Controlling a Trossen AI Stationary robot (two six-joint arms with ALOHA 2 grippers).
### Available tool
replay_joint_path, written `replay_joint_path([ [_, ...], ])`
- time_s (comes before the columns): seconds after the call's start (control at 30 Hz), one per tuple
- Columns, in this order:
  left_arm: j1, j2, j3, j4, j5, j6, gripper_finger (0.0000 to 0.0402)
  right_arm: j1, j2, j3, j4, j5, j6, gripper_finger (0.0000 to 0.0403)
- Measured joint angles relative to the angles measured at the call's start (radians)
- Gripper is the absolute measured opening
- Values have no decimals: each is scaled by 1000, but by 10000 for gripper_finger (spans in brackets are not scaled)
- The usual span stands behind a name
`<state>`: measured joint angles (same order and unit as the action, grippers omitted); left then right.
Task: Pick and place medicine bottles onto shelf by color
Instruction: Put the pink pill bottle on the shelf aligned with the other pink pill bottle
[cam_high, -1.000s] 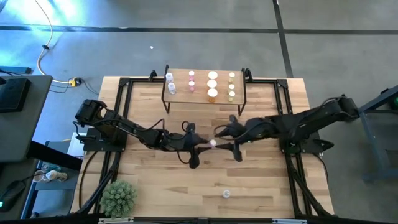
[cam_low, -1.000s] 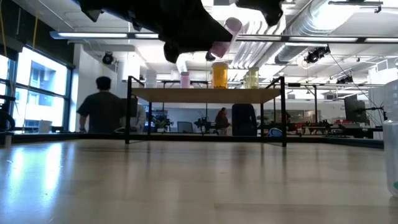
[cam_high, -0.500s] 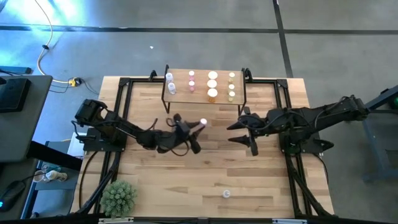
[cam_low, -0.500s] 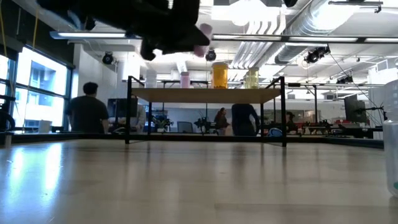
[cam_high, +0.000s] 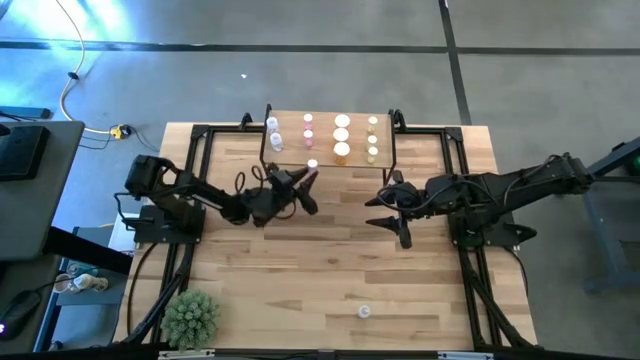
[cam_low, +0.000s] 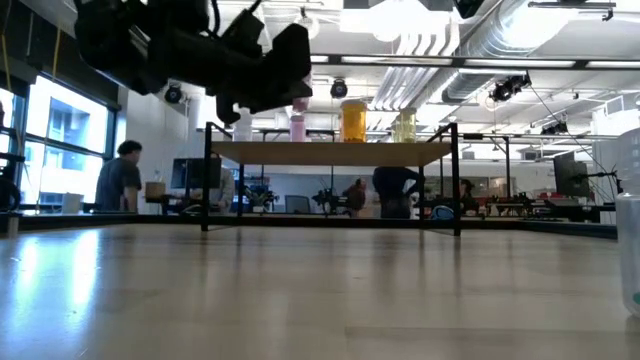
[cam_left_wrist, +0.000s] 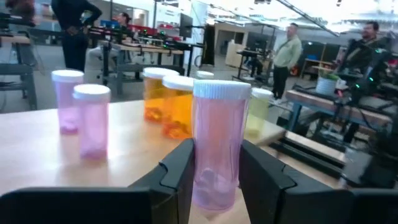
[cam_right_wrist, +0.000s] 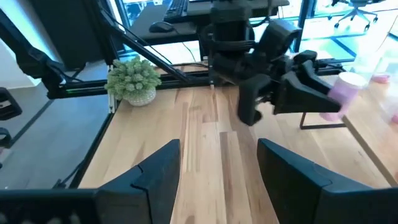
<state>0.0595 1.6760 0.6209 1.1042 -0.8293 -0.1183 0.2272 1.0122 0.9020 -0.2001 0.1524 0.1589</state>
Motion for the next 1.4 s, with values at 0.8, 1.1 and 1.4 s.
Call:
replay_joint_path([
  [0.8, 158, 83, 2, 52, 160, 149, 99, 0, 0, 0, -6, 0, -11, 204],
  [1.1, 164, 113, 2, 104, 83, 164, 99, 0, 0, 0, -6, -1, -11, 204],
  [1.4, 183, 112, 2, 43, 54, 116, 99, 0, 0, 0, -6, -2, -11, 204],
])
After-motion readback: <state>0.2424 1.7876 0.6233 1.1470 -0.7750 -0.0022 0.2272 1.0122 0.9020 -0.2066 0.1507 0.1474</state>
